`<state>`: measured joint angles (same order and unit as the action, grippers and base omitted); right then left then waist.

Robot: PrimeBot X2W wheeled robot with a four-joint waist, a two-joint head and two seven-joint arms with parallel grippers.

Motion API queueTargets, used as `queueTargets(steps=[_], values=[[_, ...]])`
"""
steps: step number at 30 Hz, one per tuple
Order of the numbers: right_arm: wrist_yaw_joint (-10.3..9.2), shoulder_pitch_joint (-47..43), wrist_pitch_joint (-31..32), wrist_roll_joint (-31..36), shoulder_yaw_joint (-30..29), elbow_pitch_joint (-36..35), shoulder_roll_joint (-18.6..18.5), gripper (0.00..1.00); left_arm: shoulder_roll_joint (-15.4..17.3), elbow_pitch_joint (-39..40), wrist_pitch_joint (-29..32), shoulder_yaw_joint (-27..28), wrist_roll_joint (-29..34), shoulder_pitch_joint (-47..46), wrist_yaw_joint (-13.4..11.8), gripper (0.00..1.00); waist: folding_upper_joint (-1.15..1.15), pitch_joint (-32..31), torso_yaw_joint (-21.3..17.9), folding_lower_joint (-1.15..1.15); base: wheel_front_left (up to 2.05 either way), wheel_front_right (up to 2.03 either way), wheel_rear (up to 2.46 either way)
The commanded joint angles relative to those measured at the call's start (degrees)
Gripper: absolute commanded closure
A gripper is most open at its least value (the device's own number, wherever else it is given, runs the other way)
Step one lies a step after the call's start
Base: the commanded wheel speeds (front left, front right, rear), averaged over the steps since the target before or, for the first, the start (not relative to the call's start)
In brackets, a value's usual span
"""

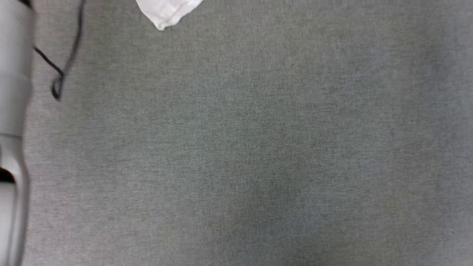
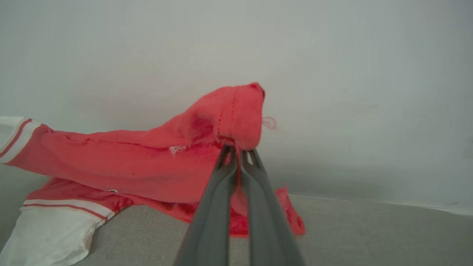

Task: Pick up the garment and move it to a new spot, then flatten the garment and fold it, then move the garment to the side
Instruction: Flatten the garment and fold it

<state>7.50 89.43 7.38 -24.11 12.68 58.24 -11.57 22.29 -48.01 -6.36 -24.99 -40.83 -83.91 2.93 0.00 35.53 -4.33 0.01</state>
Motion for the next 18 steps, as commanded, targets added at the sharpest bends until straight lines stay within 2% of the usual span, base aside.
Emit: queueTargets(steps=[1,6,10,18], values=[[-0.02,-2.2,-0.5,-0.5,1.1,0.7,0.0,1.0,-0.4,-1.3,-0.7,0.2,-0.7,2.5,0.6,1.0,0.0,-3.1,0.5,-0.01,0.0,0.0,0.0],[-0.02,-12.0,-2.5,-4.0,5.7,1.7,-0.8,1.0,-2.0,-6.2,-2.9,0.3,-3.7,12.1,2.7,1.0,0.0,-10.4,0.9,-0.01,0.0,0.0,0.0],[-0.02,-21.2,-3.6,-7.7,9.3,0.3,-1.7,1.0,-2.0,-8.0,-4.7,0.6,-6.0,21.2,3.7,1.0,0.0,-17.0,1.0,-0.01,0.0,0.0,0.0],[-0.03,-40.5,-3.6,-15.1,15.0,-6.7,-6.5,1.0,-0.7,-3.8,-7.2,1.4,-9.5,41.7,3.9,1.0,0.0,-27.9,1.8,-0.01,0.0,0.0,0.0]])
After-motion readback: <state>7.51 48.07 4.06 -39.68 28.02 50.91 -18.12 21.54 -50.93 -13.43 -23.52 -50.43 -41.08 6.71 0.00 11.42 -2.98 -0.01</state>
